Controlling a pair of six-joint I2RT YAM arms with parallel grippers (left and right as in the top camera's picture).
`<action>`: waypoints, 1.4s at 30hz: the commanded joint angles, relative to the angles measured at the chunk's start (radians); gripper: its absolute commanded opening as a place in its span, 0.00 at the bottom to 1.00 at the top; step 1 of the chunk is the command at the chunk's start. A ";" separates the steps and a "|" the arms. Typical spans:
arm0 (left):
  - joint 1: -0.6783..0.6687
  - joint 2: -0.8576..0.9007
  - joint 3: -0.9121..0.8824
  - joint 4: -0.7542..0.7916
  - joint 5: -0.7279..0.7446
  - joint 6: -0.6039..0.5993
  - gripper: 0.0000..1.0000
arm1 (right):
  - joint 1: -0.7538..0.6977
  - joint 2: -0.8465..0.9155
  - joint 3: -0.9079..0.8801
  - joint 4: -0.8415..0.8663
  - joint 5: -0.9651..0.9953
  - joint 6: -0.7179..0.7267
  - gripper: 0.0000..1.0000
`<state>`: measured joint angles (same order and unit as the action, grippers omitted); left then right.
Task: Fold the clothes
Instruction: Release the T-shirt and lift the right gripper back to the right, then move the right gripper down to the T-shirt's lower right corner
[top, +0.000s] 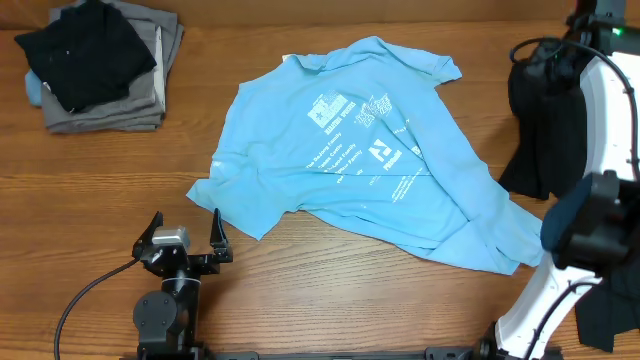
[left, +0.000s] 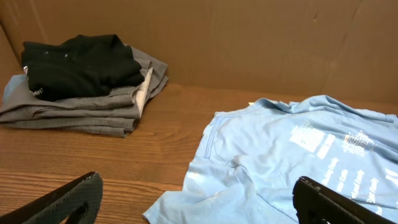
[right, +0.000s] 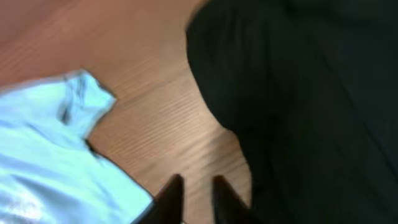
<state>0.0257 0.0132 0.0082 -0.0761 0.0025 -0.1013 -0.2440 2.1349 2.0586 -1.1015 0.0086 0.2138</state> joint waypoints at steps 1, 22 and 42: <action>-0.006 -0.009 -0.003 0.000 -0.010 0.012 1.00 | -0.005 0.061 -0.012 -0.013 -0.100 -0.054 0.05; -0.006 -0.009 -0.003 0.000 -0.010 0.012 1.00 | -0.064 0.172 -0.228 -0.024 -0.079 -0.001 0.04; -0.006 -0.009 -0.003 0.000 -0.010 0.012 1.00 | -0.217 0.171 -0.348 -0.004 0.280 0.151 0.04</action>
<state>0.0257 0.0132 0.0082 -0.0765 0.0025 -0.1013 -0.4007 2.2707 1.7500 -1.0870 0.0650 0.2779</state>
